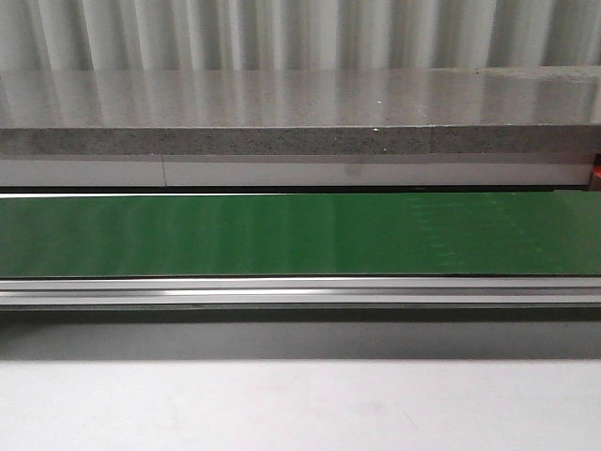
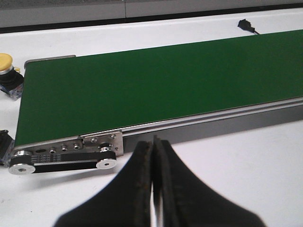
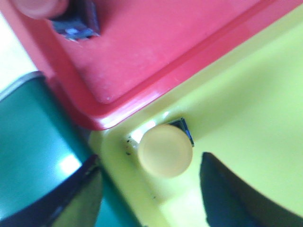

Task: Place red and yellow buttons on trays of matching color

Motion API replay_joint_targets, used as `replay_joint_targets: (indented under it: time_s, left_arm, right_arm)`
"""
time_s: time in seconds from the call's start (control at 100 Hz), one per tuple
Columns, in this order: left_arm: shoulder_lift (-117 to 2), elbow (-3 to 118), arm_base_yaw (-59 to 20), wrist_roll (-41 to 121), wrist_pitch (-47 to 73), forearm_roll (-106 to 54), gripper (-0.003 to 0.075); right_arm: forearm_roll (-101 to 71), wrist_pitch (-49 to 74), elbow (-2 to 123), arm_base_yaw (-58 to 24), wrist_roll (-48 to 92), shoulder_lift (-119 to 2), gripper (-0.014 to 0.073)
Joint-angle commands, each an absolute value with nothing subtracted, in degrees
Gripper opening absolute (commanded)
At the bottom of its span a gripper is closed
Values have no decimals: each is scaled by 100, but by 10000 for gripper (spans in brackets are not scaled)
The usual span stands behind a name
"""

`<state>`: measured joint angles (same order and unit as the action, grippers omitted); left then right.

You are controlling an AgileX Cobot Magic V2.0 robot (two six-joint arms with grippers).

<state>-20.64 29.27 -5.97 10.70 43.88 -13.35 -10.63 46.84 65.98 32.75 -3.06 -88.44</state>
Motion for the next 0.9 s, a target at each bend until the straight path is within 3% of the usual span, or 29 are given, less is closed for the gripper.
replay_joint_targets:
  time_s: [0.0, 0.2, 0.36, 0.63, 0.89]
  left_arm:
    - [-2102, 3063, -643, 1048, 3991, -1465, -20]
    - [-2102, 3063, -643, 1048, 3991, -1465, -20]
    - [-2102, 3063, -643, 1048, 3991, -1465, -20]
    - [-2102, 3063, -643, 1048, 3991, -1465, -20]
    - [-2102, 3063, -643, 1048, 3991, -1465, -20]
  right_arm:
    - [-1072, 4729, 6746, 3094, -198, -8224, 333]
    - [-1072, 4936, 6746, 2290, 0, -7575, 62]
    - [-1072, 5011, 6746, 1528, 162, -7203, -60]
    - [-1072, 4917, 6586, 366, 496, -6496, -67]
    - [-1077, 4336, 5337, -361, 752, -5265, -67]
